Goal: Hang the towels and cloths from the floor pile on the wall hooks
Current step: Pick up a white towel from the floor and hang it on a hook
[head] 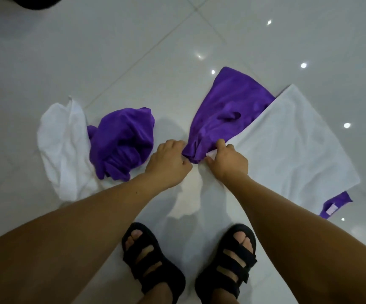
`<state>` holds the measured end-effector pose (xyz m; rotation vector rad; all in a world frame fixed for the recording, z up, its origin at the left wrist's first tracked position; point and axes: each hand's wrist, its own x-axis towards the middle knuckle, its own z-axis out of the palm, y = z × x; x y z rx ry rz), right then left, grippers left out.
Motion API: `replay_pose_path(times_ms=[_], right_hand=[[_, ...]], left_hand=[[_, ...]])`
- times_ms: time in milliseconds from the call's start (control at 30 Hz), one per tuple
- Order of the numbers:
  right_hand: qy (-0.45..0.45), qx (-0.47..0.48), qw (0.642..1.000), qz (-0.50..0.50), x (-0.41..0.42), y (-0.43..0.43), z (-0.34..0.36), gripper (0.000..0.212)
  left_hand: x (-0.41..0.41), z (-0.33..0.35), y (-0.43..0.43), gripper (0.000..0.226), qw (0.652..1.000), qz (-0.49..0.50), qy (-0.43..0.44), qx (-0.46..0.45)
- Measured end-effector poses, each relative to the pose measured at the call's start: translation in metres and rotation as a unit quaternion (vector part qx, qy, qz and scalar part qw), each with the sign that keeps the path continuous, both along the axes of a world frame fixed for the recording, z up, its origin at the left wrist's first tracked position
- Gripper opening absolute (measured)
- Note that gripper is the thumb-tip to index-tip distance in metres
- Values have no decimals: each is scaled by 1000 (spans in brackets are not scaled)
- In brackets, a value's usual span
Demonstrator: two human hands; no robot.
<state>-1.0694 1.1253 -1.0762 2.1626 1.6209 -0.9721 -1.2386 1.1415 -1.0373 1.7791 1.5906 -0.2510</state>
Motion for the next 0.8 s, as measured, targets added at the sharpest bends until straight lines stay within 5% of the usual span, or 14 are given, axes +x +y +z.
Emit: replay_pose_path(times_ms=[133,300,633,800], right_hand=[[-15,-4,999,39,7,2,-32,28],[39,35,999,-2,22,-1,9,27],[16,106,993,43,47,29,235,29],[168,186,968,-2,13,66,373,24]], left_hand=[[-8,-23,4,54,1000,16,8,-8],[-15,10,-8,53,998,28,11,-46],[-4,207,29,52,995,12,-25,-98],[-4,333,60,71,989,23,-119,-84]])
